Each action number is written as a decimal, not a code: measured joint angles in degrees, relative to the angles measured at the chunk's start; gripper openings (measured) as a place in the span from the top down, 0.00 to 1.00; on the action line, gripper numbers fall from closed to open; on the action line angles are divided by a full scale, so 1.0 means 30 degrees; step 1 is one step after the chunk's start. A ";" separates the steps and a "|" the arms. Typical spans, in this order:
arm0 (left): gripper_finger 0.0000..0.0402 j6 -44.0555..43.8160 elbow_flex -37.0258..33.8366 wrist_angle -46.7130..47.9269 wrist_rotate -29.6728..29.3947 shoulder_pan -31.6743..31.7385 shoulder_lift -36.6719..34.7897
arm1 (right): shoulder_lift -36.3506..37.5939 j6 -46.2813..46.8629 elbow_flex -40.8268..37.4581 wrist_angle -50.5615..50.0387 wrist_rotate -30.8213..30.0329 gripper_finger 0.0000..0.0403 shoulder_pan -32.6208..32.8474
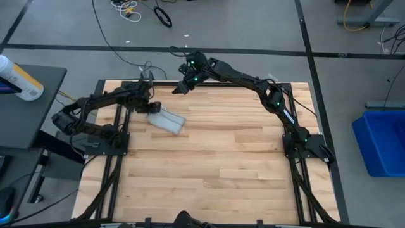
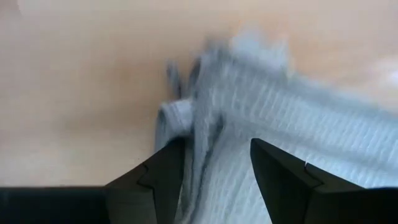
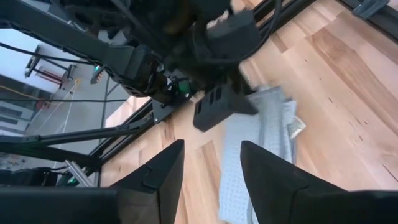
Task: Fold microfiber towels
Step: Fold the gray microfiber towel
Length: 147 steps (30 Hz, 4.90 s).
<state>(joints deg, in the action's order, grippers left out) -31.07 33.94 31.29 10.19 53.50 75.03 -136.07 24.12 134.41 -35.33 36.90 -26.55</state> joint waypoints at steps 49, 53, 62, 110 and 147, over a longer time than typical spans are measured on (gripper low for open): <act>0.95 0.3432 0.0305 -0.1702 0.1507 0.1889 0.2759 | 0.0000 0.0386 0.0000 0.0095 0.0586 0.61 0.0002; 0.95 0.2650 0.0659 -0.0666 0.0726 0.1547 0.0947 | 0.0000 0.0440 0.0000 0.0128 0.0591 0.60 0.0000; 0.95 0.3722 0.2902 0.2829 -0.0759 0.0763 -0.0862 | 0.0000 0.0437 0.0000 0.0401 0.0679 0.59 0.0000; 0.95 0.1942 0.4327 0.3417 -0.4527 -0.4577 0.0369 | 0.7277 -0.5108 0.0051 -0.3357 -0.4211 0.99 -0.0087; 0.95 0.2077 0.6403 0.3161 -0.5259 -0.5569 0.1907 | 2.5711 0.7140 -4.0756 2.6738 -1.1692 1.00 0.5202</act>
<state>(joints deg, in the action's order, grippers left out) -24.84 53.15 40.77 -5.58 36.80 80.75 -58.94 45.54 12.14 44.88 1.83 -10.94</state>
